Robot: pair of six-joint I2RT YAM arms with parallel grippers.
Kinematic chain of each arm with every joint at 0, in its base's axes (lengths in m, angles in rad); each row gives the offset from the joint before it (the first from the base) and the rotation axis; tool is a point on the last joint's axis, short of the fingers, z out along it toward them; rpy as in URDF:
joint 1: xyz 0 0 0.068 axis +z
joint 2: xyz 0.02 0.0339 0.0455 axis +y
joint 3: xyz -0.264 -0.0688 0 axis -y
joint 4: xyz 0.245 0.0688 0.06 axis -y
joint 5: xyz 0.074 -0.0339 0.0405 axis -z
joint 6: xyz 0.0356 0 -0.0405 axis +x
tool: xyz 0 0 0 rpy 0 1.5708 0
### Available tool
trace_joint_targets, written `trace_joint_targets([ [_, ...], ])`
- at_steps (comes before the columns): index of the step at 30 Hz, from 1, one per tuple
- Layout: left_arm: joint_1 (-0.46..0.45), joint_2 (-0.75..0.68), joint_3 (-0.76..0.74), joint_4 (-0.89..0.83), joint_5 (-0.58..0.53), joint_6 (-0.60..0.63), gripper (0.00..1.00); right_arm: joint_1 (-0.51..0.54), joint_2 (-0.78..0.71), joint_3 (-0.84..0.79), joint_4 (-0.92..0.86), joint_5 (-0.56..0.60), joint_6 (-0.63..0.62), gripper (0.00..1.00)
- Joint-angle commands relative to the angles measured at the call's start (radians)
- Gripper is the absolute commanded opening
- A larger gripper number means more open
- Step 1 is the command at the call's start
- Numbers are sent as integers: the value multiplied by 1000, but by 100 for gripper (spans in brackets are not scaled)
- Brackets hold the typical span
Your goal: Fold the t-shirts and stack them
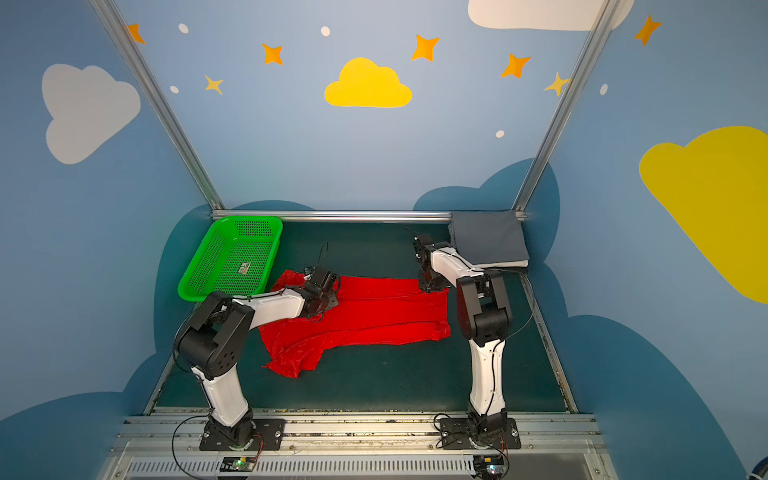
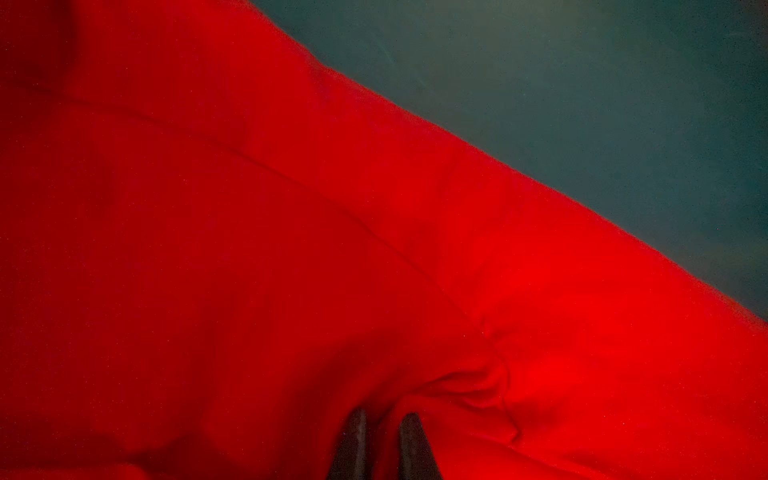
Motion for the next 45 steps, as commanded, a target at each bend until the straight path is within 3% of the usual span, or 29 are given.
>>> trace_joint_targets([
  [1, 15, 34, -26, -44, 9, -18, 13, 12, -93, -60, -13, 57, 22, 0],
  [9, 39, 38, -50, -31, 23, -66, 10, 28, -222, -308, 127, 72, 67, 0],
  [15, 41, 50, -41, -35, 26, -76, 10, 33, -248, -359, 128, 71, 90, 3],
  [21, 47, 65, -27, -45, 31, -76, 10, 33, -282, -385, 130, 36, 97, 10],
  [24, 51, 67, -23, -46, 33, -73, 11, 29, -301, -403, 136, 7, 101, 20],
  [29, 59, 66, -19, -48, 39, -70, 11, 13, -326, -431, 143, -75, 112, 20],
  [33, 66, 66, -17, -48, 45, -69, 12, -3, -340, -457, 145, -104, 122, 11],
  [45, 69, 66, 2, -54, 58, -62, 12, -10, -452, -561, 103, -159, 168, 12],
])
